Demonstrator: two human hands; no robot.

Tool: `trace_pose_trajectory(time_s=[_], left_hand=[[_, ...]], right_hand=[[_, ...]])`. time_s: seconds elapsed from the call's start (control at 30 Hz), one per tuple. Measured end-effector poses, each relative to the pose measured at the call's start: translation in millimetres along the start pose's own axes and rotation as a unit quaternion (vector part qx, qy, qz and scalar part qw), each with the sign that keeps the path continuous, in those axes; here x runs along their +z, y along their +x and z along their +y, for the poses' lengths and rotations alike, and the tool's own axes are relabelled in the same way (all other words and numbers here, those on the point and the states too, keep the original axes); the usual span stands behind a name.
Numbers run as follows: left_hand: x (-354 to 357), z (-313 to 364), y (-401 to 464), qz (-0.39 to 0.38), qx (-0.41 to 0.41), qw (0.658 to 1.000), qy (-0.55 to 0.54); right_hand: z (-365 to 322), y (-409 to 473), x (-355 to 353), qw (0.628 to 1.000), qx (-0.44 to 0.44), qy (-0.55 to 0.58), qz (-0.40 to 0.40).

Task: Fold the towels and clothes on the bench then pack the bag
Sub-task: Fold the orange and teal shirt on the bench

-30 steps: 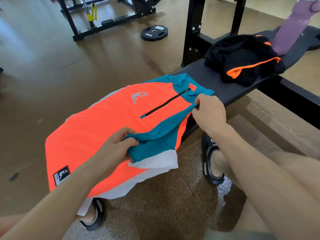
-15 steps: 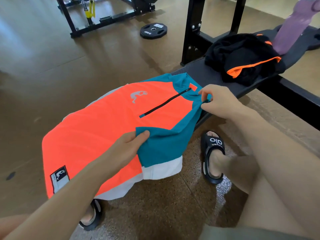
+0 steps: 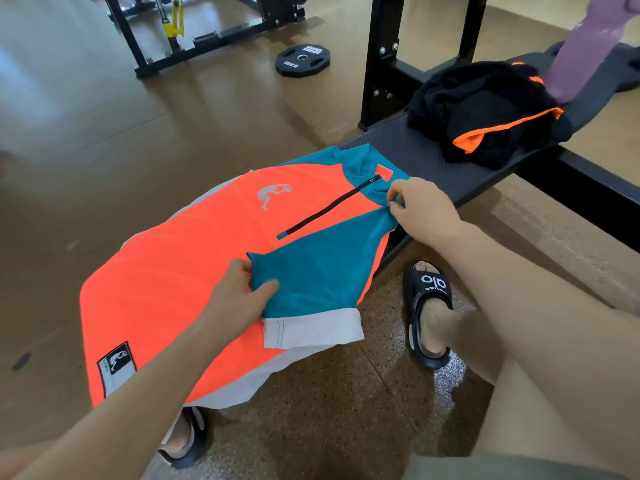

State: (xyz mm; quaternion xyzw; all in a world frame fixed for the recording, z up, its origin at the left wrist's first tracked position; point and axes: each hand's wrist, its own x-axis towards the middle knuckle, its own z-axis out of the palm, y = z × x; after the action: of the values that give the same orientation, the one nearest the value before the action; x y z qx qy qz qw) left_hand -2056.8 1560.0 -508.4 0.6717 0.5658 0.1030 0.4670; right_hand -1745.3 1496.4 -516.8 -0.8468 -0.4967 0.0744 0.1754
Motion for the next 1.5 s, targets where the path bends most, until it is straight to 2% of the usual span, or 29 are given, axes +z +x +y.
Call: trace_pose_trajectory(time_s=[0.07,0.2,0.27,0.33,0.37,0.43,0.47,0.53,0.6,0.7,0.77,0.83,0.93,1.0,1.07,1.2,1.33,1.43,1.5], left_hand=[[-0.4,-5.4,-1.0,0.004,0.039,0.995,0.087],[-1.6,-11.7,-1.4,0.099,0.108,0.978,0.151],[1.5,-12.7,-6.5,0.127,0.187,0.944,0.241],[10.4,-14.7,-12.7,0.112,0.274,0.887,0.355],[16.5,-15.2,-14.9,0.084,0.299,0.869,0.386],[26.8,-19.4,-13.5,0.025,0.29,0.858,0.424],[30.6,-23.9,-10.4,0.001,0.267,0.858,0.44],[33.5,-35.8,-3.0,-0.028,0.236,0.857,0.457],[32.1,-41.2,0.9,-0.036,0.242,0.858,0.452],[23.5,-47.0,3.6,-0.012,0.26,0.85,0.457],[14.4,-53.0,5.8,0.001,0.237,0.858,0.455],[5.9,-53.4,7.0,-0.025,0.215,0.866,0.45],[-8.2,-40.0,12.1,-0.051,0.225,0.868,0.44],[-21.0,-24.9,28.8,-0.007,0.231,0.887,0.401],[-33.4,-7.4,61.1,0.048,0.211,0.906,0.364],[-47.2,36.0,144.3,0.062,0.162,0.924,0.341],[-53.2,70.8,213.3,0.033,0.143,0.917,0.372],[-49.3,86.2,258.4,0.011,0.082,0.934,0.347],[-46.4,94.8,287.6,-0.02,0.009,0.943,0.333]], right_hand=[[-2.4,-1.5,1.4,1.0,0.013,-0.018,0.003],[-17.4,-8.8,1.4,0.999,0.024,-0.04,0.016],[-31.1,-14.2,2.4,0.998,0.004,-0.053,0.043],[-49.6,-24.0,8.8,0.994,-0.07,-0.05,0.066],[-58.1,-30.9,15.3,0.99,-0.123,-0.043,0.06],[-66.7,-45.7,34.3,0.975,-0.218,-0.042,0.016],[-65.6,-51.8,44.1,0.968,-0.24,-0.067,-0.032],[-55.0,-58.2,54.5,0.958,-0.229,-0.13,-0.115],[-41.4,-56.7,57.6,0.957,-0.209,-0.14,-0.146],[-37.3,-53.1,56.8,0.96,-0.203,-0.134,-0.137],[-39.2,-53.7,55.9,0.96,-0.196,-0.135,-0.148],[-42.5,-54.8,53.9,0.959,-0.191,-0.139,-0.154],[-58.2,-50.8,43.8,0.97,-0.177,-0.109,-0.13],[-73.2,-39.5,37.5,0.976,-0.169,-0.068,-0.118],[-86.5,-15.1,30.6,0.979,-0.16,-0.04,-0.116],[-99.4,61.0,24.5,0.985,-0.108,-0.035,-0.131],[-91.8,110.9,46.1,0.987,-0.093,-0.074,-0.11],[-80.8,128.9,61.2,0.982,-0.081,-0.116,-0.125],[-77.5,142.2,64.8,0.991,-0.097,-0.08,-0.045]])
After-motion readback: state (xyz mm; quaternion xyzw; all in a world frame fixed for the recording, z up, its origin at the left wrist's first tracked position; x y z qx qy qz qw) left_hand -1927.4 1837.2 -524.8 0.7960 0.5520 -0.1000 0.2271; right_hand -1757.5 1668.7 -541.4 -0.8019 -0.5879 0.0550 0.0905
